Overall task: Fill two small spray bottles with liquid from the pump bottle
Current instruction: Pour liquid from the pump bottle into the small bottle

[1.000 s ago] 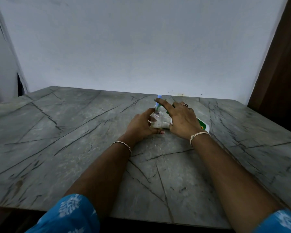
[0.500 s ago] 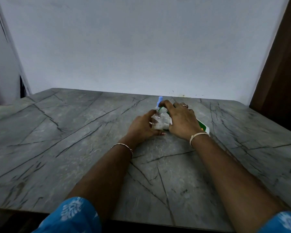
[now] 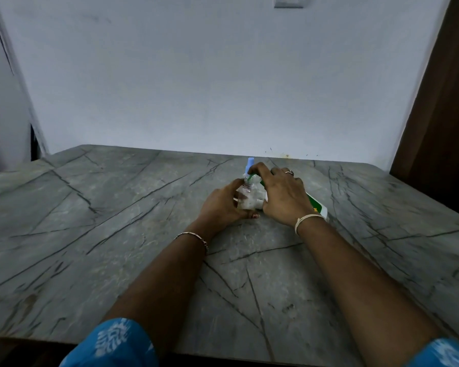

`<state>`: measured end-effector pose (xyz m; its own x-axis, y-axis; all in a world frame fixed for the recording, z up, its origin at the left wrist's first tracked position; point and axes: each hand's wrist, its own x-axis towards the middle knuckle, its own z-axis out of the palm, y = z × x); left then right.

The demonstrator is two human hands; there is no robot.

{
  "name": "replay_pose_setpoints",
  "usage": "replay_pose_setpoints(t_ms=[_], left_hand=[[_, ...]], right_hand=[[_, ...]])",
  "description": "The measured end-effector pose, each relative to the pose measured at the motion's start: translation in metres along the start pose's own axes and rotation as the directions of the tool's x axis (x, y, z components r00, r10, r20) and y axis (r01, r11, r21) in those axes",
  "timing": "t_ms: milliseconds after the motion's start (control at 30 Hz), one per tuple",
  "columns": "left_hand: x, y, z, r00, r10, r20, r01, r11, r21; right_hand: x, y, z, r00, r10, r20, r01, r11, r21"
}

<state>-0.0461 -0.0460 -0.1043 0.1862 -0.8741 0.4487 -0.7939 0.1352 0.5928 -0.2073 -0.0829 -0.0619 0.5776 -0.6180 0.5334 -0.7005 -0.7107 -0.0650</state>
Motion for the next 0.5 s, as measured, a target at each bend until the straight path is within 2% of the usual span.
replay_pose_setpoints(t_ms=[500], left_hand=[[-0.0012, 0.0004, -0.0013, 1.000, -0.002, 0.010, 0.002, 1.000, -0.027]], right_hand=[[-0.0054, 0.0044, -0.0027, 0.999, -0.034, -0.002, 0.034, 0.999, 0.006]])
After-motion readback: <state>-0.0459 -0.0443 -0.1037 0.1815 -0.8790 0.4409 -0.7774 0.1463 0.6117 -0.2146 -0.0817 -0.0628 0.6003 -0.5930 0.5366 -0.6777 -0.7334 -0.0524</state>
